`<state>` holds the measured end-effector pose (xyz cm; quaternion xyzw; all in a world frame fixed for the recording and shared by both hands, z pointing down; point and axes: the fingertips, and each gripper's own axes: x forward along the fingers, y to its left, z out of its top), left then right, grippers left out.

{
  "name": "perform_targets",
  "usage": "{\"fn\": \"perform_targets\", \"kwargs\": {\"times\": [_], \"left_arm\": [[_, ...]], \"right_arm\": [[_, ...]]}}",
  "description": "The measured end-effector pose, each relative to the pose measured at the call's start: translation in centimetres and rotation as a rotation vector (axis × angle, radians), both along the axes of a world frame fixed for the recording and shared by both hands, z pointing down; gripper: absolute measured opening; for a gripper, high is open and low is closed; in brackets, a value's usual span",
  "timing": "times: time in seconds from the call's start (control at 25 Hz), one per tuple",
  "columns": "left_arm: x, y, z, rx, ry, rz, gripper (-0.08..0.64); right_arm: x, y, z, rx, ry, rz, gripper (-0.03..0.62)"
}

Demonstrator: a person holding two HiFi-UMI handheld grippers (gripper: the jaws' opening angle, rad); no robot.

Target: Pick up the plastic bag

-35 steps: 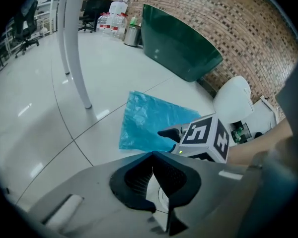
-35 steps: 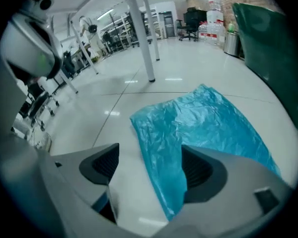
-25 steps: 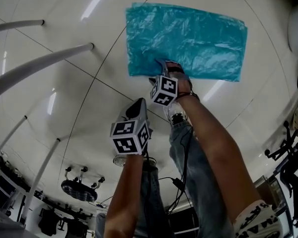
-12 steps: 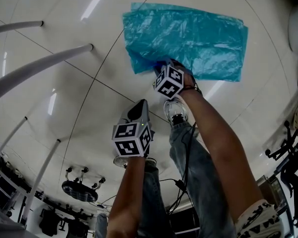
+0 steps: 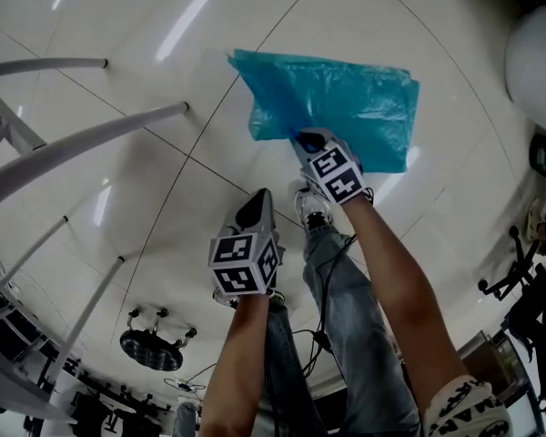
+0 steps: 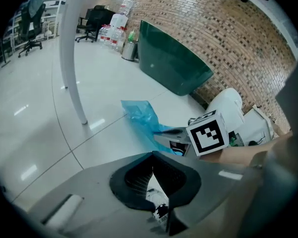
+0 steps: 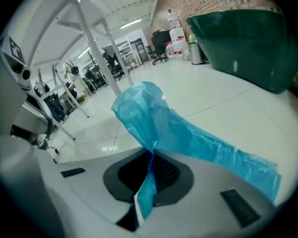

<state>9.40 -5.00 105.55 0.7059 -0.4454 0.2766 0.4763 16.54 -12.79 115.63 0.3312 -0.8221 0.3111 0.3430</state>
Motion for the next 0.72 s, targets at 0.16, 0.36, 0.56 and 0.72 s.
{"fn": "perform_targets", "kwargs": {"times": [0.16, 0.36, 0.56, 0.72], "left_arm": [[1.7, -2.2, -7.3, 0.077, 0.021, 0.011, 0.000], [2.6, -3.7, -18.6, 0.159, 0.023, 0.030, 0.000], [3.4, -5.1, -28.4, 0.222, 0.017, 0.026, 0.000], [3.9, -5.8, -36.0, 0.290, 0.007, 0.038, 0.000]], "right_arm": [[1.7, -0.9, -9.0, 0.042, -0.093, 0.072, 0.005], [2.7, -1.5, -22.7, 0.097, -0.212, 0.169, 0.005], [2.9, -2.5, -34.9, 0.132, -0.261, 0.236, 0.005], [2.6, -2.5, -44.1, 0.149, -0.301, 0.261, 0.005]]}}
